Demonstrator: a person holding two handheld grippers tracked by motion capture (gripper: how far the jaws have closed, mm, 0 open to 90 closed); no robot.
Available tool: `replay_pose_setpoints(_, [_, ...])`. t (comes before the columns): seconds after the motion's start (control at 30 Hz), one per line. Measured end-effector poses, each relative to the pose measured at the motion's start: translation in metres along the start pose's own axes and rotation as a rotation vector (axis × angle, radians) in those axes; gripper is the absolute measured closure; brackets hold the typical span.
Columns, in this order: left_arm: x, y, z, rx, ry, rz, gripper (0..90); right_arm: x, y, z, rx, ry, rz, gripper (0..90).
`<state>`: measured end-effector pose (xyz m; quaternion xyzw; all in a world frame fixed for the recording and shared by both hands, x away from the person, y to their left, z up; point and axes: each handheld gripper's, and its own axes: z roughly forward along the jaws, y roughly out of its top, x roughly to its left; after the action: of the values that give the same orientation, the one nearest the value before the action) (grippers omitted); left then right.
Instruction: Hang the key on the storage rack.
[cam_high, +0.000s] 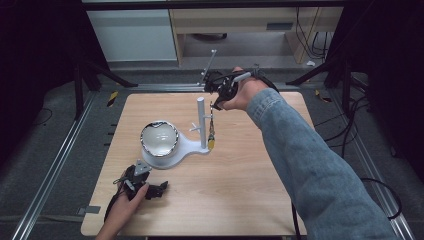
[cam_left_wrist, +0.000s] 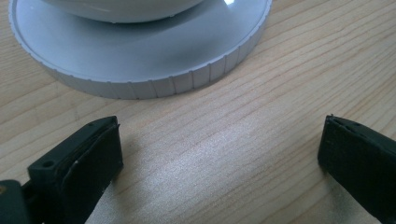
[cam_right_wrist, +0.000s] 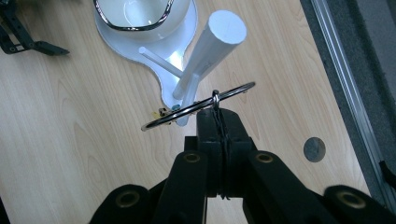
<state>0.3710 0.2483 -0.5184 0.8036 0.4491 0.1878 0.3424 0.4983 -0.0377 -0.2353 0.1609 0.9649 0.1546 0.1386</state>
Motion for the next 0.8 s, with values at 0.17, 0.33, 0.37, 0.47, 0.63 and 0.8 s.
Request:
replay_pose_setpoints(0.17, [0.0, 0.0, 0.0, -0.001, 0.0, 0.0, 0.0, -0.001, 0.002, 0.006, 0.012, 0.003, -0.005, 88.9])
replay_pose_setpoints(0.33, [0.0, 0.0, 0.0, 0.001, 0.0, 0.002, 0.0, -0.004, 0.004, 0.014, 0.029, 0.008, -0.002, 88.8])
replay_pose_setpoints(0.37, [0.0, 0.0, 0.0, 0.001, 0.0, 0.002, 0.0, -0.004, 0.004, 0.014, 0.029, 0.008, -0.002, 88.8])
replay_pose_setpoints(0.47, [0.0, 0.0, 0.0, 0.001, -0.001, 0.001, 0.0, -0.005, 0.005, 0.017, 0.034, 0.01, -0.001, 88.9])
replay_pose_setpoints(0.63, [0.0, 0.0, 0.0, 0.002, -0.001, 0.002, 0.0, -0.007, 0.007, 0.021, 0.03, 0.02, 0.003, 88.8])
replay_pose_setpoints(0.8, [0.0, 0.0, 0.0, 0.002, -0.001, 0.002, 0.0, -0.007, 0.008, 0.025, 0.043, 0.023, 0.009, 88.8])
